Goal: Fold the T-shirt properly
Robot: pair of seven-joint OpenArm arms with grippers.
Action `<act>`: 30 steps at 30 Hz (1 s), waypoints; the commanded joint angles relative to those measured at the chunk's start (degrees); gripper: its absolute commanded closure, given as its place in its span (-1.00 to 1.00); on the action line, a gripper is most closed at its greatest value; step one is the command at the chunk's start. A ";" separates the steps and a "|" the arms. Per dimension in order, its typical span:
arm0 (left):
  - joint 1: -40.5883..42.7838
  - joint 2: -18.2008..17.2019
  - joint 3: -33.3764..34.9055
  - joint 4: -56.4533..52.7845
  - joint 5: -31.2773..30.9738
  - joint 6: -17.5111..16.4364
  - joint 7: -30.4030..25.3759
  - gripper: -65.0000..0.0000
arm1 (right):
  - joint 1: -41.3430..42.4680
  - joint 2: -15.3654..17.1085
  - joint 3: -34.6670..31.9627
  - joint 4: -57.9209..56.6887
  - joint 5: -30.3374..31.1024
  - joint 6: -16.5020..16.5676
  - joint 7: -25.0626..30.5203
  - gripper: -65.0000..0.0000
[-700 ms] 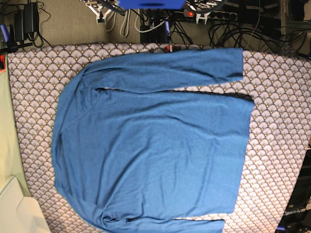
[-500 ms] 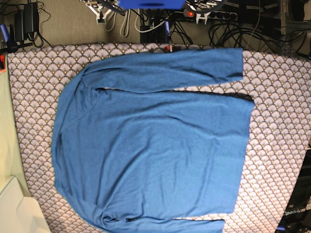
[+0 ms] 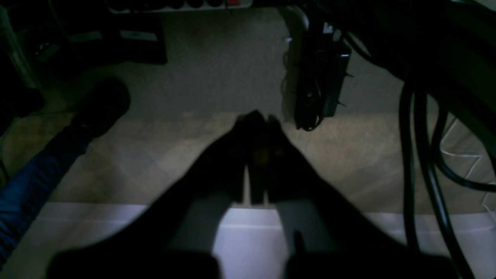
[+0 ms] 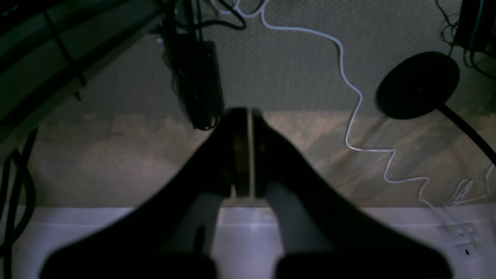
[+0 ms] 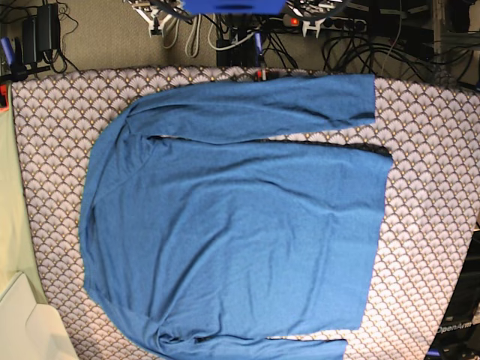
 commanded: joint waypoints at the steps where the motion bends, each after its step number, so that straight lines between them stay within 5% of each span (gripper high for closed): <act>1: 0.86 -0.23 0.01 0.03 -0.01 0.06 -0.08 0.99 | -0.36 0.41 -0.03 0.20 0.19 -0.88 0.18 1.00; 8: 8.24 -0.94 0.01 13.13 -0.10 0.06 0.45 0.99 | -2.38 0.41 0.05 2.66 0.19 -0.88 0.18 1.00; 19: 17.12 -1.46 -0.08 25.44 -0.10 -0.03 0.45 0.99 | -21.28 1.56 -0.03 33.52 0.19 -0.88 -0.17 1.00; 30: 32.24 -4.72 -0.16 51.73 -0.19 -0.03 0.54 0.99 | -35.35 3.14 0.14 57.87 0.36 -0.88 -0.17 1.00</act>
